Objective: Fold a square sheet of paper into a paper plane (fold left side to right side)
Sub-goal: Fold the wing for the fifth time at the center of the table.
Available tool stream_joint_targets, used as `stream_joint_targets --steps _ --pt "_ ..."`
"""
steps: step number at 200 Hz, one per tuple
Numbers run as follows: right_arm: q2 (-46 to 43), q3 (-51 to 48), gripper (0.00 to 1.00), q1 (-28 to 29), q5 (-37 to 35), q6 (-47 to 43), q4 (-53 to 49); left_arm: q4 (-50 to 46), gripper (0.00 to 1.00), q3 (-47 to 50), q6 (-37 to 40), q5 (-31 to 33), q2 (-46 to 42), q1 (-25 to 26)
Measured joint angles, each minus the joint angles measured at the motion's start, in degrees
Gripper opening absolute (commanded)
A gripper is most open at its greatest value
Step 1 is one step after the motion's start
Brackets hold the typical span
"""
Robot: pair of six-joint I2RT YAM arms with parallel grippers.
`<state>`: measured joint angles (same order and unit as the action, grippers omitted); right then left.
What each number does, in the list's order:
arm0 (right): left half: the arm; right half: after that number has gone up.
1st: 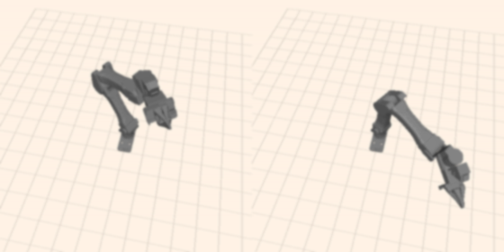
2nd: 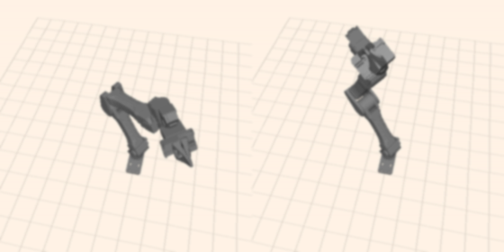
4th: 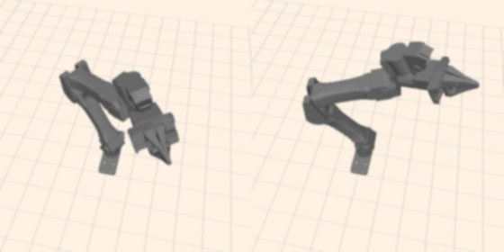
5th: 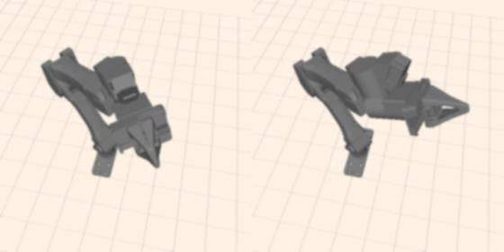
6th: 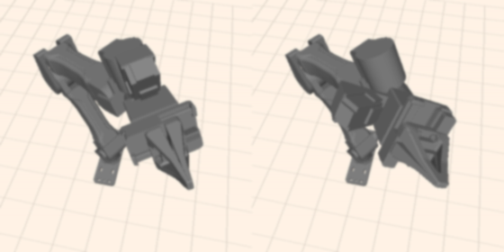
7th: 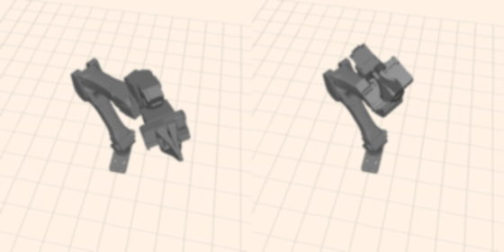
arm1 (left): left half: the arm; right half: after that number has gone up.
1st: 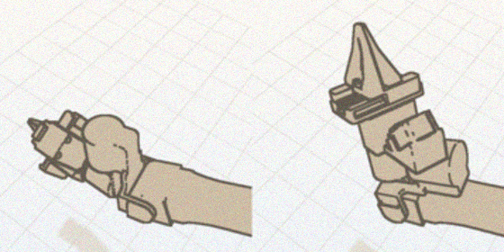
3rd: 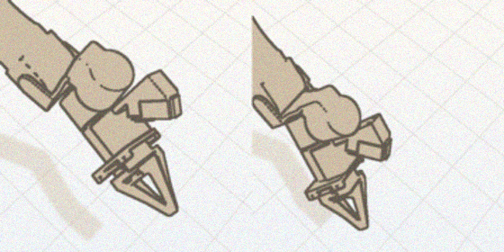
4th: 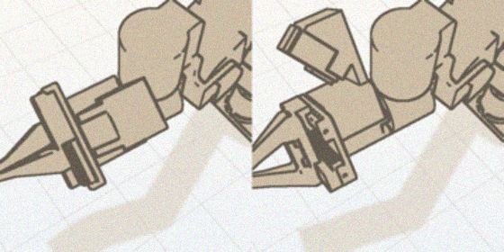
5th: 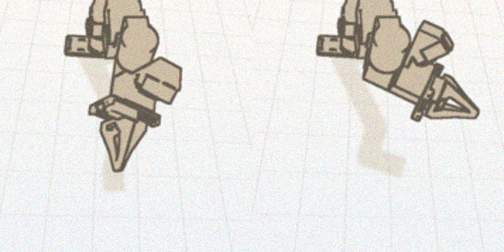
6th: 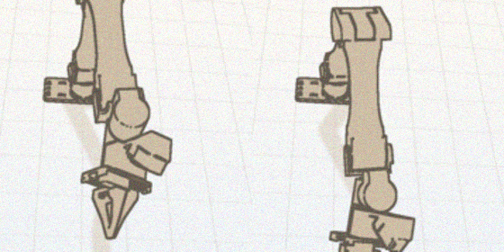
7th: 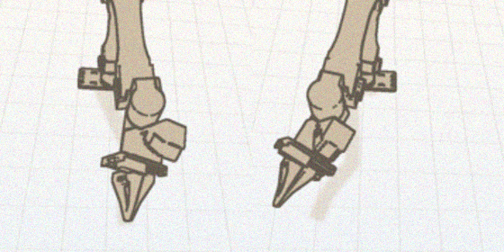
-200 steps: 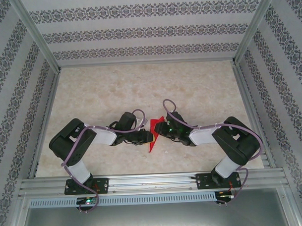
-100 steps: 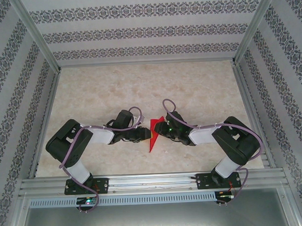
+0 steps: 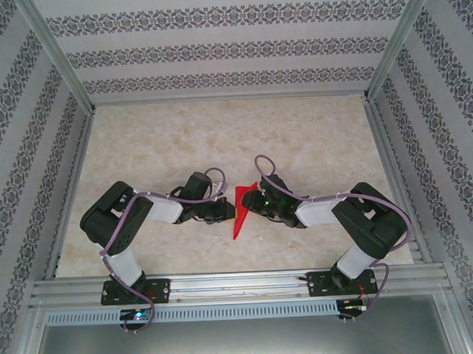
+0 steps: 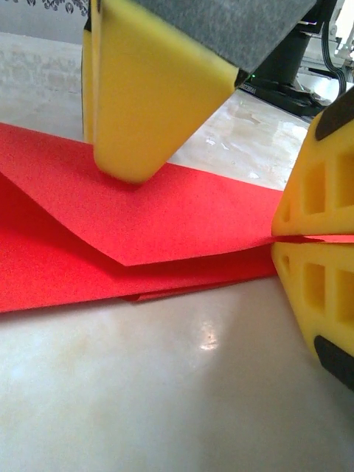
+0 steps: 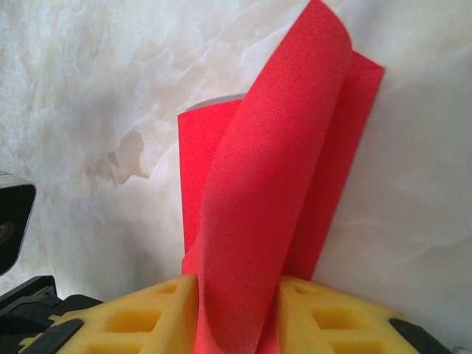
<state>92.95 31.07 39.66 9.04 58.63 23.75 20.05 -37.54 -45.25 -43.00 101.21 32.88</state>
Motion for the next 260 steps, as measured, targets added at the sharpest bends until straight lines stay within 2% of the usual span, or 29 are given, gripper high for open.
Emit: stream_joint_targets --steps 79,175,260 --pt "-0.13 0.17 0.34 0.22 -0.20 0.00 -0.39 0.07 0.04 -0.26 0.02 -0.46 0.70 0.00" --pt "0.00 0.17 0.29 0.26 -0.63 0.00 -0.68 1.40 0.05 0.81 -0.07 -0.44 0.28 0.07" --pt "0.24 0.44 0.30 0.26 -0.61 0.00 -0.90 1.29 0.06 1.64 -0.20 -0.28 -1.42 0.55"
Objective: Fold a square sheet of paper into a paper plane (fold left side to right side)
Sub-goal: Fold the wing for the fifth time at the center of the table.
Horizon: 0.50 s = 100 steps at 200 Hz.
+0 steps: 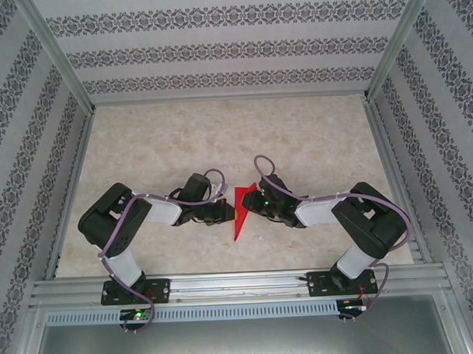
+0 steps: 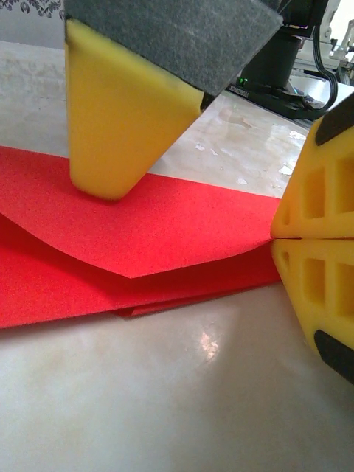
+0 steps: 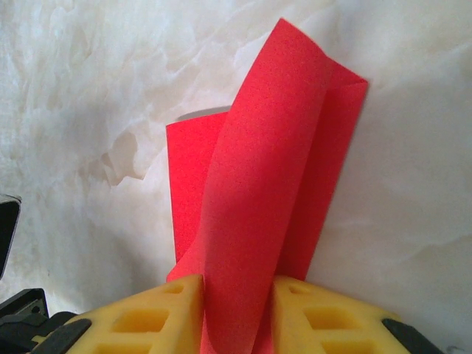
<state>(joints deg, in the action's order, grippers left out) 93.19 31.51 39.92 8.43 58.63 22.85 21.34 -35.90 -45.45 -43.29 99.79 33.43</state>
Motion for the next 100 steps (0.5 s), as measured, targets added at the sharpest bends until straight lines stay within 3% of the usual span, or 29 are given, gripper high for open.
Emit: stream_joint_targets --steps 100 --pt "0.00 0.17 0.30 0.00 0.13 0.00 -0.31 0.00 0.06 0.02 -0.26 0.02 0.00 1.07"
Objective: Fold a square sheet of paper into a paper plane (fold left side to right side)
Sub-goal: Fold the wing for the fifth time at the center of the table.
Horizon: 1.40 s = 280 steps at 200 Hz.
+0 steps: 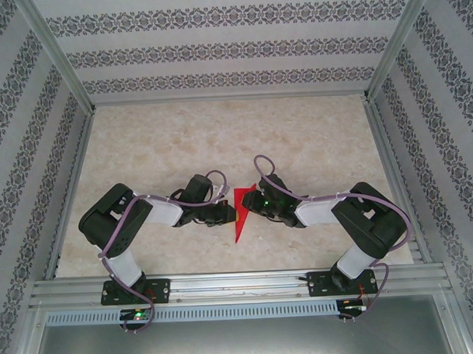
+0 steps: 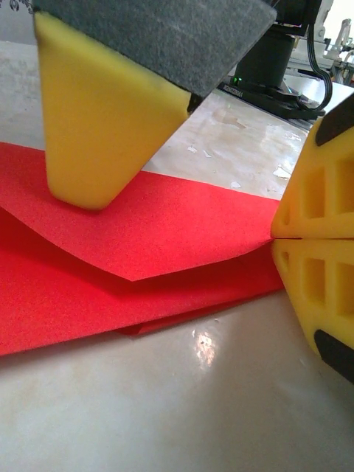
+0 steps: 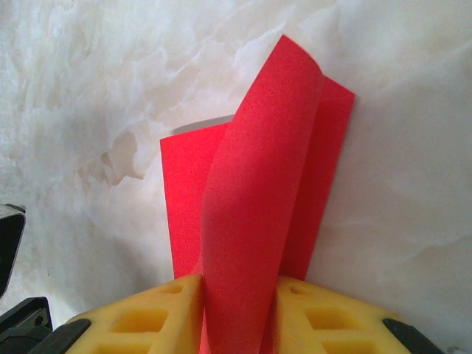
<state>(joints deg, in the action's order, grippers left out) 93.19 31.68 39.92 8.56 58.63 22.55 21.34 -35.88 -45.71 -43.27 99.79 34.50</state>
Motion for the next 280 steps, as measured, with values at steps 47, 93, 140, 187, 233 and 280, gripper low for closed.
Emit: stream_joint_targets --steps 47,93,140,187,233,280 --pt "-0.15 -0.02 0.31 0.00 0.00 0.02 -0.02 0.00 0.05 0.20 -0.50 0.28 0.02 0.00" --pt "-0.35 -0.57 0.31 0.00 -0.04 0.85 0.94 -0.22 0.05 0.20 -0.90 0.94 0.52 0.00" --pt "-0.46 -1.44 0.31 0.00 -0.17 1.60 2.71 -0.20 0.05 0.04 -1.11 0.85 0.83 0.00" --pt "-0.85 -2.19 0.33 0.00 -0.63 2.60 3.72 -0.76 0.04 -0.35 -1.27 0.74 1.05 -0.02" --pt "-1.14 -2.21 0.34 0.00 -0.61 2.73 3.61 -1.68 0.04 -0.92 -1.27 0.44 1.29 -0.04" --pt "-1.57 -2.47 0.33 -0.02 -0.61 2.75 3.15 -2.58 0.04 -1.42 -1.27 0.28 1.44 -0.07"
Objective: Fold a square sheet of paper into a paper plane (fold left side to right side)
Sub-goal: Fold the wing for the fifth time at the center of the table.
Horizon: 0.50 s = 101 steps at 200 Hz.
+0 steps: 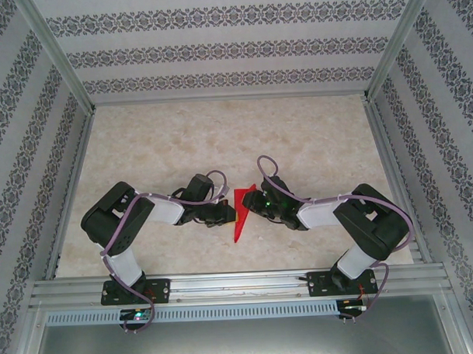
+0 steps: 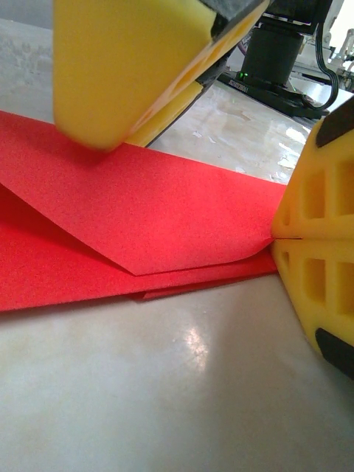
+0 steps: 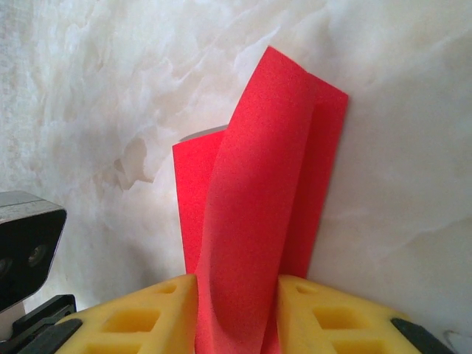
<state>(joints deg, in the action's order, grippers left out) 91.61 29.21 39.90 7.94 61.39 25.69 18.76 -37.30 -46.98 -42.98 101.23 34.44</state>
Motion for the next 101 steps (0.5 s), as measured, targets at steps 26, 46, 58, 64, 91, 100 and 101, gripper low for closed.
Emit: stream_joint_targets --steps 26,46,58,64,91,100,101 --pt "-1.16 -0.66 0.34 0.00 0.00 0.00 -0.87 -0.26 0.04 -0.15 -0.02 -0.07 0.07 0.00" --pt "-2.32 -1.07 0.34 0.00 -0.02 -0.02 -2.19 -0.39 0.04 -0.24 0.00 -0.09 0.09 0.00" --pt "-3.10 -1.31 0.34 -0.02 -0.02 -0.02 -2.89 -0.39 0.04 -0.24 0.00 -0.09 0.09 0.00" --pt "-3.52 -1.40 0.33 -0.02 -0.04 -0.04 -3.30 -0.39 0.04 -0.24 0.00 -0.09 0.09 0.00" --pt "-5.55 -1.53 0.30 -0.33 0.02 -0.42 -4.55 -0.39 0.04 -0.24 0.00 -0.07 0.09 0.00" --pt "-6.25 -1.53 0.26 -0.68 0.13 -0.70 -4.68 -0.39 0.04 -0.24 0.00 -0.07 0.09 0.00" --pt "-6.29 -1.53 0.26 -0.72 0.17 -0.70 -4.68 -0.39 0.04 -0.24 0.00 -0.07 0.09 0.00"
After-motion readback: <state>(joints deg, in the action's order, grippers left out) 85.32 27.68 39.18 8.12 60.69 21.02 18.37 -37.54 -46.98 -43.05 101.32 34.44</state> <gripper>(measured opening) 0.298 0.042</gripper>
